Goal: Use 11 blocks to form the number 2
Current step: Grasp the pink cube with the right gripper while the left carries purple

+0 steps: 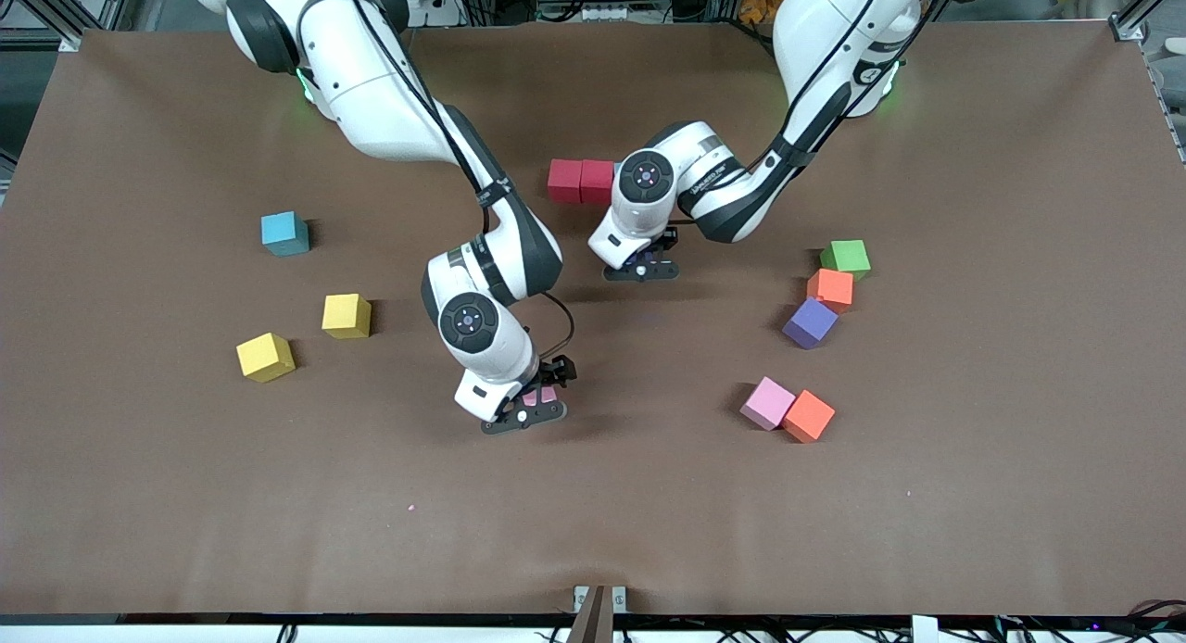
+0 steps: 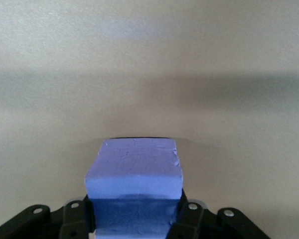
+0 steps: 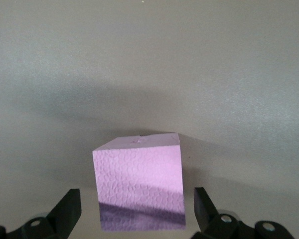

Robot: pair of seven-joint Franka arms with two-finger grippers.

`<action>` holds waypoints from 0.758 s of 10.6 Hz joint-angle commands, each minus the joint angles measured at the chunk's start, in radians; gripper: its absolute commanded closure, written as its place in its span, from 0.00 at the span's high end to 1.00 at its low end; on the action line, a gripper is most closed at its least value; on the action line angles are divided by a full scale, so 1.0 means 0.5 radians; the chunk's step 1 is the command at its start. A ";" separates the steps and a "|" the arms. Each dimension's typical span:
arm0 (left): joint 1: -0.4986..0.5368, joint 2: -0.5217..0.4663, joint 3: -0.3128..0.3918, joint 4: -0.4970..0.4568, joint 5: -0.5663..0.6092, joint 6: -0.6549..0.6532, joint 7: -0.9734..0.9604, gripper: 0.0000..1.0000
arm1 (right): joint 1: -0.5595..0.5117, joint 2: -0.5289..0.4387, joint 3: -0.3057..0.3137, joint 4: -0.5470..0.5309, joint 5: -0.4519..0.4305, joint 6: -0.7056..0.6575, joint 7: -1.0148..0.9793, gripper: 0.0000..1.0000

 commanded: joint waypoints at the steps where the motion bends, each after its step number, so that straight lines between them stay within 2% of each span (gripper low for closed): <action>1: 0.006 0.007 -0.022 -0.021 0.054 0.026 0.001 0.32 | -0.016 0.049 0.009 0.080 -0.037 -0.021 -0.055 1.00; 3: 0.003 0.007 -0.025 -0.027 0.057 0.026 0.001 0.45 | -0.022 0.049 0.009 0.074 -0.041 -0.021 -0.104 1.00; 4: 0.003 0.007 -0.025 -0.033 0.057 0.023 0.001 0.68 | -0.019 0.049 0.009 0.074 -0.041 -0.021 -0.105 1.00; 5: 0.006 0.004 -0.025 -0.036 0.054 0.014 -0.020 1.00 | -0.019 0.049 0.009 0.071 -0.041 -0.021 -0.108 1.00; 8: 0.021 -0.045 -0.025 -0.015 0.054 0.008 -0.200 1.00 | -0.019 0.049 0.009 0.068 -0.041 -0.018 -0.108 1.00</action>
